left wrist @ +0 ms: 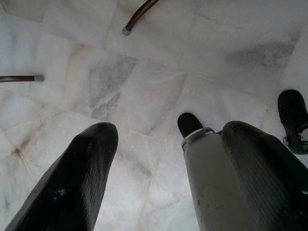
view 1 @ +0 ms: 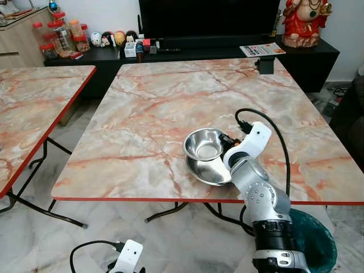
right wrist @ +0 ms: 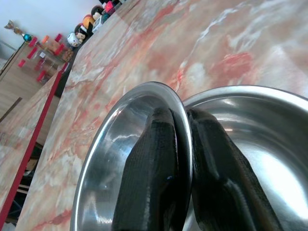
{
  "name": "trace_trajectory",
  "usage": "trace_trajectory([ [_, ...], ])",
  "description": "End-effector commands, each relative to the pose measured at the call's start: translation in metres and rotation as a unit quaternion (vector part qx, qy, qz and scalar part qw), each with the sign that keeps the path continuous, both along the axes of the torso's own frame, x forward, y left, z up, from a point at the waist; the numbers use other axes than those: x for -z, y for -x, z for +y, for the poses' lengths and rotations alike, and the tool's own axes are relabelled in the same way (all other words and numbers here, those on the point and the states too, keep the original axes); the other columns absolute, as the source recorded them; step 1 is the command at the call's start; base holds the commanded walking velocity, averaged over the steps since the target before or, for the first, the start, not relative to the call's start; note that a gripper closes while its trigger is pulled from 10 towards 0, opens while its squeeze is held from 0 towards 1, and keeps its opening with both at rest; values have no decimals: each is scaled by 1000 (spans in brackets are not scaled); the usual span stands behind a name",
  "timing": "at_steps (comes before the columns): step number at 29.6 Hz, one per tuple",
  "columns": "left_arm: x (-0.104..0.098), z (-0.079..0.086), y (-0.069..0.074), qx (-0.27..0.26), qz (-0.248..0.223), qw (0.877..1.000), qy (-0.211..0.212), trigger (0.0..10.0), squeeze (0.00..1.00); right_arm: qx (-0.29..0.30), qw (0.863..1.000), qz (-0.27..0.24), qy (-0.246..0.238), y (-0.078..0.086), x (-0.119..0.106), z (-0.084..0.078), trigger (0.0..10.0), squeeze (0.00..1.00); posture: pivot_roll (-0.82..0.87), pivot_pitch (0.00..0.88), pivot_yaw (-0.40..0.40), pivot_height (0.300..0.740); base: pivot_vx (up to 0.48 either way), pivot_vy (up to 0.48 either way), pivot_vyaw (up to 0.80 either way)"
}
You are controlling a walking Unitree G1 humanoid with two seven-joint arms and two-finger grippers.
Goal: Setting the table
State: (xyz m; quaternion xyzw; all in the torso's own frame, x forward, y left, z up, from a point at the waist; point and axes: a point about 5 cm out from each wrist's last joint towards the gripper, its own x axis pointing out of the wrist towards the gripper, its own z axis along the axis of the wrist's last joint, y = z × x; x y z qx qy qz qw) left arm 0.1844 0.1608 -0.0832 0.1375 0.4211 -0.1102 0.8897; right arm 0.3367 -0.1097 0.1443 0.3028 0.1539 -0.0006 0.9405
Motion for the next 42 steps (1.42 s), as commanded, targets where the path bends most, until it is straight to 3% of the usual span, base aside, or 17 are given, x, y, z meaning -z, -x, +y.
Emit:
trace_trajectory([
  [1, 0, 2, 0, 1, 6, 1000, -3, 10000, 0, -1, 1000, -1, 2, 3, -4, 0, 10000, 0, -23, 0, 51, 740, 0, 0, 0],
  [16, 0, 2, -1, 2, 5, 1000, -1, 10000, 0, 7, 1000, 22, 17, 16, 4, -8, 10000, 0, -27, 2, 54, 740, 0, 0, 0],
  [19, 0, 2, -1, 7, 5, 1000, -2, 10000, 0, 14, 998, 44, 36, 19, 21, -12, 10000, 0, -31, 2, 62, 740, 0, 0, 0],
  [35, 1, 3, 2, 8, 7, 1000, -4, 10000, 0, 50, 998, 41, 28, 17, 26, -17, 10000, 0, -25, 5, 66, 740, 0, 0, 0],
  [42, 1, 3, 3, 9, 9, 1000, -5, 10000, 0, 40, 998, 39, 21, 13, 28, -11, 10000, 0, -16, 4, 62, 740, 0, 0, 0],
])
